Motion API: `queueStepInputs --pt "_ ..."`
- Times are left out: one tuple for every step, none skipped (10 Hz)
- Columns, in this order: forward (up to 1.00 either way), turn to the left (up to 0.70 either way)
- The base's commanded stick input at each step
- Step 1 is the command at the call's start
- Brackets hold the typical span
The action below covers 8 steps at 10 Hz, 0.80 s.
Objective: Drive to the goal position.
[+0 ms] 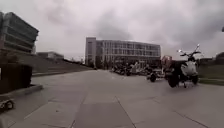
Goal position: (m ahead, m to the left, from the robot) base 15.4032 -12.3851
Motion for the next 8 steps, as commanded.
queueStepInputs --pt "0.5 0.0" --pt "0.5 0.0" --pt "0.5 0.0" --pt "0.5 0.0" --pt "0.5 0.0" --pt "0.5 0.0" --pt "0.5 0.0" --pt "0.5 0.0"
